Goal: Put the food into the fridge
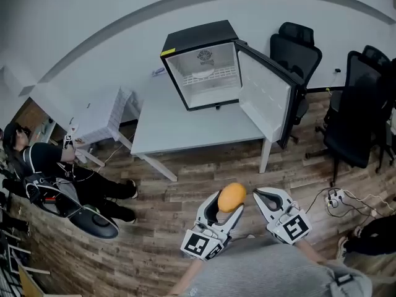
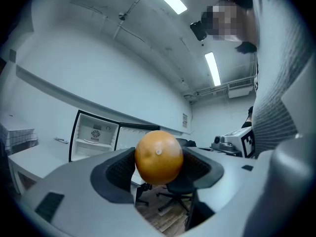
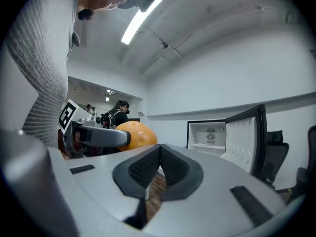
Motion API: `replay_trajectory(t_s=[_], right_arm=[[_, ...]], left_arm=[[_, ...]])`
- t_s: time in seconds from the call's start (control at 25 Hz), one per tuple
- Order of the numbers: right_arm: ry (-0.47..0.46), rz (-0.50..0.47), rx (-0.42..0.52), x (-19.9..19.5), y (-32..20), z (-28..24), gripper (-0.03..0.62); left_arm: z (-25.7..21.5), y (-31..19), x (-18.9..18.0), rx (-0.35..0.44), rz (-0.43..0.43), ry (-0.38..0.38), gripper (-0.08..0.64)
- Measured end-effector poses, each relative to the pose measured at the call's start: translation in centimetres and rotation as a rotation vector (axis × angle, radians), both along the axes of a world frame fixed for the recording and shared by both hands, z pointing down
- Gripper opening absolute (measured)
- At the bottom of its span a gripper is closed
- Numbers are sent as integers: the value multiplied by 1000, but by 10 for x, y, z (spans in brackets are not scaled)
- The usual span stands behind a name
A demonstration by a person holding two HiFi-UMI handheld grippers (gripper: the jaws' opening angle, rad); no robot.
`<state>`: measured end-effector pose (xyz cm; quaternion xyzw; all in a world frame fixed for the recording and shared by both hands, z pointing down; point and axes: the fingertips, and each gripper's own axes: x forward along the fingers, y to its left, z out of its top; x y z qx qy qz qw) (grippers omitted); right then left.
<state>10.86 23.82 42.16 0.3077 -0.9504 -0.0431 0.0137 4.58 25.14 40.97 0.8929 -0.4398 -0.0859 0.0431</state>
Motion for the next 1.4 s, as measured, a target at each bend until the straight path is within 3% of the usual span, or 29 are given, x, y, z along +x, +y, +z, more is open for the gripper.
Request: replay_trajectory(t_s=[0.32,0.56,1.04,1.4], right_arm=[[-28,-70,15,-7,6,-4,13],[53,-97,-6,-14,9,10,13],[23,-80,2,-8,7,8,13],[4,-84,-4,0,8,7,12]], left_arm=[[2,0,-2,-2,-12,8,295],[9,-2,-2,-29,-5,-10,295],[4,-1,-2,-4,-22,-9,295],[13,-1,-4,-54,-64,-18,295]])
